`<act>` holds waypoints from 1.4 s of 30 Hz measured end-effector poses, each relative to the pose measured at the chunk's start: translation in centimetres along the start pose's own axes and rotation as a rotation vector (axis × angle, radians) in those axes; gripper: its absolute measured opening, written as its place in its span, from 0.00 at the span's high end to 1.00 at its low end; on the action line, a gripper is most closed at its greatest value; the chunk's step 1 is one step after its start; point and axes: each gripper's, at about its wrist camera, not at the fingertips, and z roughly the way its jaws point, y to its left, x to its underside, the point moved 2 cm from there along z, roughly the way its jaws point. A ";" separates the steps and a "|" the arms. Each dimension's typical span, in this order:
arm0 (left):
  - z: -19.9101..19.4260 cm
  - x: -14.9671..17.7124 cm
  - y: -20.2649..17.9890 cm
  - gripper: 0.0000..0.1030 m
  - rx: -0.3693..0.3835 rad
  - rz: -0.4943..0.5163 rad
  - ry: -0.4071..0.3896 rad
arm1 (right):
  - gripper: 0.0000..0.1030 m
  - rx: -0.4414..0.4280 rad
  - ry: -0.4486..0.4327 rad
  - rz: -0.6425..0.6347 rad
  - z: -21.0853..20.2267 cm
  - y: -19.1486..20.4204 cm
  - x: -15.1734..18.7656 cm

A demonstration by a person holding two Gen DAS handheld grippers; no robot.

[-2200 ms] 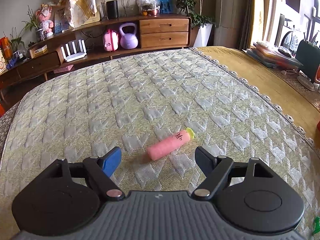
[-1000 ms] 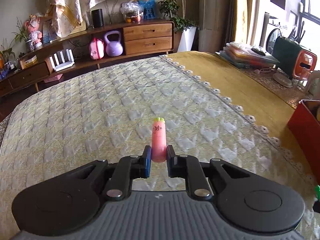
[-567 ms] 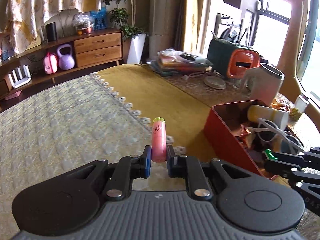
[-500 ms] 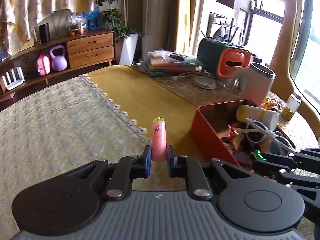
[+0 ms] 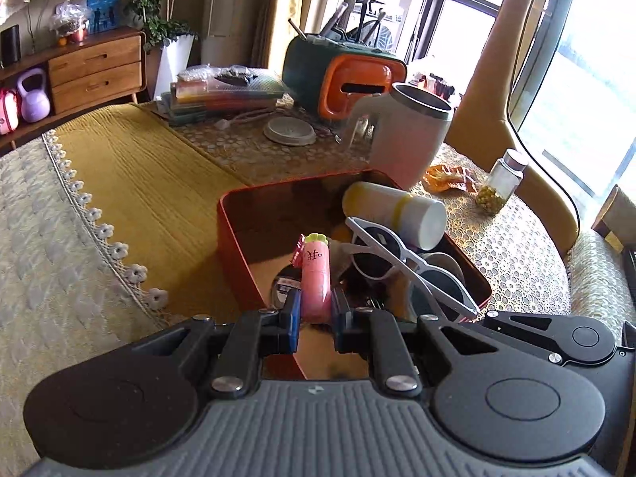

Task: Organize rigid objects
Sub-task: 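Carry the pink tube and green piece over the red tin box with both tools, then open both tools to drop the pink tube and green piece into the box, then withdraw both tools up and away from the red box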

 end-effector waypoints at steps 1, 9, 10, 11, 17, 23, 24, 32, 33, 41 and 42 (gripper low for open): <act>0.4 0.2 -0.2 0.86 -0.002 0.001 0.009 | 0.87 0.000 0.004 0.004 0.1 -0.1 0.1; 1.3 0.9 -0.3 0.85 -0.026 -0.001 0.054 | 0.77 -0.002 0.000 0.022 -0.5 -0.7 0.2; 1.3 0.9 -0.3 0.85 -0.029 -0.005 0.052 | 0.76 -0.004 -0.002 0.028 -0.6 -0.8 0.3; 1.1 0.9 -0.3 0.85 -0.027 -0.009 0.053 | 0.71 -0.002 -0.004 0.032 -0.8 -0.9 0.4; -0.6 1.4 -0.9 0.85 -0.036 0.027 0.025 | 0.59 -0.017 -0.020 0.037 -2.5 -0.9 0.7; -3.1 2.2 -1.0 0.78 -0.047 0.028 -0.015 | 0.44 -0.021 -0.044 0.043 -5.0 -0.9 0.8; -3.5 2.3 -1.1 0.77 -0.050 0.029 -0.025 | 0.41 -0.019 -0.050 0.045 -5.4 -1.0 0.8; -7.5 3.6 -1.9 0.39 -0.098 0.070 -0.114 | 0.25 -0.004 -0.086 0.072 -8.4 -1.8 0.6; -8.1 3.9 -2.1 0.25 -0.104 0.077 -0.139 | 0.20 -0.003 -0.092 0.076 -8.8 -1.9 0.6; -11.4 5.1 -3.1 0.19 -0.110 0.095 -0.210 | 0.00 -0.004 -0.152 0.110 -11.6 -2.6 0.9; -11.7 5.2 -3.2 0.19 -0.104 0.090 -0.215 | 0.00 -0.003 -0.157 0.113 -11.9 -2.6 0.9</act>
